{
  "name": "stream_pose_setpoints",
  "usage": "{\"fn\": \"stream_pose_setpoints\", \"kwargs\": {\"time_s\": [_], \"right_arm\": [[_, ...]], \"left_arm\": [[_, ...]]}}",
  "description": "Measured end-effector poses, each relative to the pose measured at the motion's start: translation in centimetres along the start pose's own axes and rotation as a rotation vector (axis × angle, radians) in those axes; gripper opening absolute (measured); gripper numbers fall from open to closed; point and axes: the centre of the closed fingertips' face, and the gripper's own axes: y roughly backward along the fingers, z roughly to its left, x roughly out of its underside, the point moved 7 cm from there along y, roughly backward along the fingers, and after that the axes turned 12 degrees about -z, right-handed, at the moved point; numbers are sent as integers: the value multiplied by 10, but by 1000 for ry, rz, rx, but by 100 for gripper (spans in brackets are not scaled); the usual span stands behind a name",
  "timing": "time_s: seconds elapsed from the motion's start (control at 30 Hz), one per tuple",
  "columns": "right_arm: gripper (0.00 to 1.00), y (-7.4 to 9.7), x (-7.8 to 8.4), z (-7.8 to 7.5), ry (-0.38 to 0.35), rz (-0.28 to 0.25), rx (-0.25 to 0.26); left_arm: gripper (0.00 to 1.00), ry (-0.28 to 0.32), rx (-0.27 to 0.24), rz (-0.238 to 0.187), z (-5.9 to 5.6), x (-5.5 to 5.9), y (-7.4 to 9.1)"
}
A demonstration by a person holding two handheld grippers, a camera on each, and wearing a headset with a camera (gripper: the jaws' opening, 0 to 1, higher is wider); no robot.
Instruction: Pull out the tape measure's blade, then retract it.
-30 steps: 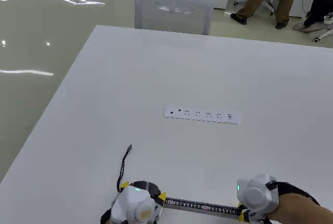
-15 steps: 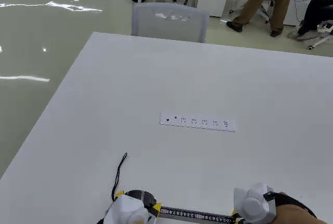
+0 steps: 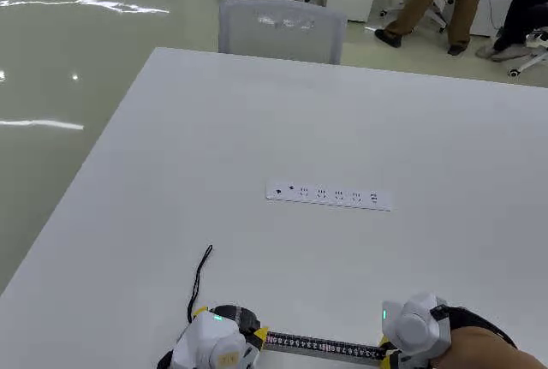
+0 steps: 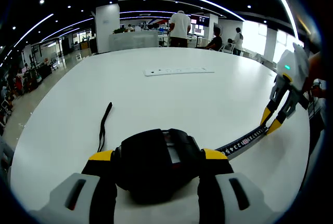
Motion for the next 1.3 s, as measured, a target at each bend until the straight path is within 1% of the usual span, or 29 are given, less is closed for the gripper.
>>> {"fn": "stream_pose_setpoints", "kwargs": {"time_s": [0.1,0.27,0.4,0.6,0.8,0.9,1.13,1.2,1.3], "right_arm": [[10,-2,0,-2,-14,0,3],[10,-2,-3,-1,-12,-5,2],[11,-5,-3,-3,-17,-9,4],[11,-8,-10,0,-15,-18,8],[11,-9,-14,3,-11,-21,4],[11,-10,-15,3,-12,-22,4],[11,-12,-20,5,-5,-27,0],[11,-13,-20,4,-7,-27,0],[11,-11,-22,5,-4,-30,-2]], "left_arm": [[58,2,1,4,0,0,0],[58,3,5,4,0,-1,0],[58,4,7,5,0,-1,0],[58,7,17,10,3,3,-3],[58,5,23,13,4,3,-3],[58,4,25,12,3,1,-1],[58,0,35,13,5,4,-4],[58,0,35,13,4,3,-3],[58,0,37,13,3,1,-1]]}}
